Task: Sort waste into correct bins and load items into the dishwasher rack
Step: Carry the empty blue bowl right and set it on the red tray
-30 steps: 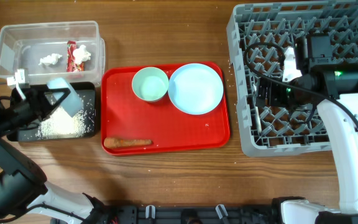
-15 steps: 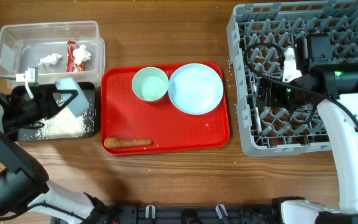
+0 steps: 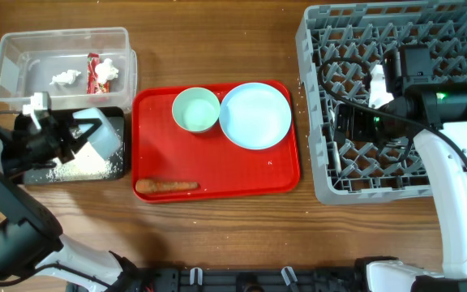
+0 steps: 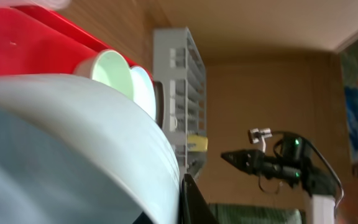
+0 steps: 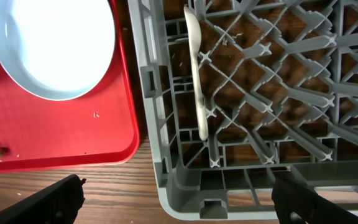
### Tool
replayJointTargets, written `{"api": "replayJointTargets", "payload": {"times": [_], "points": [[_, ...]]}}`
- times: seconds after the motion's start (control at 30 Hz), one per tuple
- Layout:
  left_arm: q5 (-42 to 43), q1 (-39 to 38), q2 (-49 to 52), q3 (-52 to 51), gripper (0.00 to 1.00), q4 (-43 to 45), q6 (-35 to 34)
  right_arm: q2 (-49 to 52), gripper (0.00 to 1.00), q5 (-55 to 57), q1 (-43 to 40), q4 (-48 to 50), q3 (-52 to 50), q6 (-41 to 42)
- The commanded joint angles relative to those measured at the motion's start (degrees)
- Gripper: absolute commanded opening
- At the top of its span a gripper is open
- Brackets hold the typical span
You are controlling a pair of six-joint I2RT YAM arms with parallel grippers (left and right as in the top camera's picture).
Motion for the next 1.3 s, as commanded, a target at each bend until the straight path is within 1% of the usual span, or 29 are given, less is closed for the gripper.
{"api": "replayJointTargets", "payload": {"times": [0.0,0.1,0.17,0.2,0.23,0.27,0.3,0.37,0.4,0.43,0.5,0.57,0.63,0.73,0.77,0.8,0.83,0.9,0.97,1.0,1.07,1.1,1.13,1.2,1.27], "points": [[1.5,-6.6,-2.9,0.4,0.04,-2.2,5.7,0.1,1.0,0.7,-0.1,-0.1,0.3,0.8],[1.1,-15.5,-4.7,0.4,0.04,-1.8,5.6,0.1,1.0,0.6,-0.1,0.0,0.3,0.8],[-0.7,-22.9,-4.8,0.4,0.04,-0.2,4.6,0.1,1.0,0.2,-0.1,0.1,0.3,0.8],[-2.8,-28.5,-4.8,0.4,0.04,2.5,0.3,0.1,1.0,-0.1,-0.1,0.1,0.3,0.8],[-4.5,-31.8,-4.8,0.4,0.04,5.0,-3.2,0.1,1.0,-0.1,-0.1,0.1,0.3,0.7],[-7.7,-36.2,-4.8,0.4,0.04,9.1,-8.9,0.1,1.0,-0.1,-0.1,0.1,0.3,0.8],[-9.9,-38.7,-4.8,0.4,0.04,11.8,-12.8,0.1,1.0,-0.1,-0.1,0.1,0.3,0.8],[-19.1,-45.1,-4.8,0.4,0.04,19.3,-24.7,0.1,1.0,-0.1,-0.1,0.1,0.3,0.8],[-25.4,-48.3,-4.8,0.4,0.04,22.9,-31.3,0.1,1.0,-0.1,-0.1,0.1,0.3,0.8],[-30.6,-50.8,-4.8,0.4,0.04,25.6,-36.3,0.1,1.0,-0.1,-0.1,0.1,0.3,0.8],[-39.9,-56.7,-4.8,0.4,0.04,30.3,-44.1,0.1,1.0,-0.1,-0.1,0.1,0.3,0.8],[-47.6,-61.7,-4.8,0.4,0.04,32.8,-50.5,0.1,1.0,-0.1,-0.1,0.1,0.3,0.8],[-53.2,-66.6,-4.7,0.4,0.04,34.7,-55.1,0.1,1.0,-0.1,-0.1,0.1,0.3,0.8],[-57.3,-72.1,-4.7,0.4,0.05,37.6,-59.2,0.1,1.0,-0.1,-0.1,0.1,0.3,0.8],[-59.1,-73.6,-4.7,0.4,0.06,38.0,-60.9,0.1,1.0,-0.1,-0.1,0.1,0.3,0.8],[-60.4,-75.1,-4.7,0.4,0.13,38.0,-62.7,0.1,1.0,-0.1,-0.1,0.1,0.3,0.8],[-60.3,-75.8,-4.7,0.4,0.21,38.0,-62.8,0.1,1.0,-0.2,-0.1,0.0,0.3,0.8],[-60.4,-76.7,-4.7,0.4,0.31,38.0,-63.0,0.1,1.0,-0.1,-0.1,0.1,0.3,0.8],[-60.4,-76.8,-4.7,0.4,0.34,37.9,-63.0,0.1,1.0,-0.1,-0.1,0.1,0.3,0.7],[-60.4,-76.6,-4.8,0.4,0.32,37.5,-63.0,0.1,1.0,-0.3,-0.1,0.1,0.3,0.7],[-60.4,-74.9,-6.0,0.6,0.32,36.5,-63.0,0.1,1.0,-2.1,-0.1,0.4,0.3,-0.3],[-60.4,-73.4,-7.3,0.6,0.32,35.9,-63.0,0.1,1.0,-4.8,-0.1,1.0,0.3,-2.3],[-60.4,-69.5,-10.5,0.6,0.33,34.7,-63.0,0.1,1.0,-9.2,-0.1,2.2,0.3,-3.0],[-60.4,-65.0,-13.8,0.6,0.36,33.3,-62.8,0.1,1.0,-13.2,-0.1,3.7,0.3,-3.2],[-60.8,-57.7,-18.2,0.6,0.43,30.9,-62.5,0.1,1.0,-16.2,1.2,5.0,0.3,-3.2]]}}
